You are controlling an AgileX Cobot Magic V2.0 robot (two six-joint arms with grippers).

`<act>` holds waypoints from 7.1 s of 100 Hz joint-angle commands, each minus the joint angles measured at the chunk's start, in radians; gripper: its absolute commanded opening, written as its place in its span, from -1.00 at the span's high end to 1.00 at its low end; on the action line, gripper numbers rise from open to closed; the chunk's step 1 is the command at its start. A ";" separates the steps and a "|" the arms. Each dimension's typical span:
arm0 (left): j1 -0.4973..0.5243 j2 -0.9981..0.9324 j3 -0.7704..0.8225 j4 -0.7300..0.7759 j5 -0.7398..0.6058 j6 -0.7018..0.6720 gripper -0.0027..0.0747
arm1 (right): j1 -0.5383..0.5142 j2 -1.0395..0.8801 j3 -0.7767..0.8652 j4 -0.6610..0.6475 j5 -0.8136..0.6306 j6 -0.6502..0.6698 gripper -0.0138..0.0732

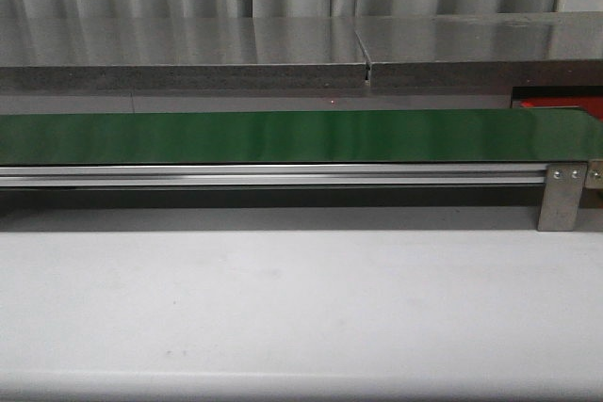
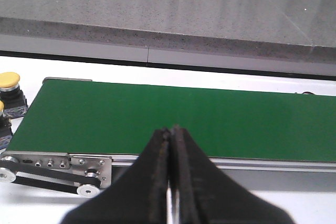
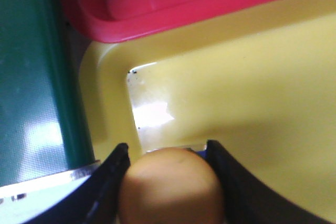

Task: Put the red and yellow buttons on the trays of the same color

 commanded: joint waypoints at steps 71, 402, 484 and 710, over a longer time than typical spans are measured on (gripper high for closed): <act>-0.006 -0.002 -0.028 -0.007 -0.080 0.000 0.98 | -0.006 0.004 -0.021 0.010 -0.087 -0.033 0.02; 0.060 0.022 -0.117 -0.042 0.021 0.000 -0.77 | 0.275 -1.056 0.390 0.020 -0.008 -0.086 0.95; 0.552 0.842 -0.784 -0.132 0.419 0.035 -0.72 | 0.275 -1.056 0.390 0.020 -0.008 -0.086 0.95; 0.609 1.063 -0.933 -0.123 0.458 0.060 0.98 | 0.275 -1.056 0.390 0.020 -0.007 -0.086 0.95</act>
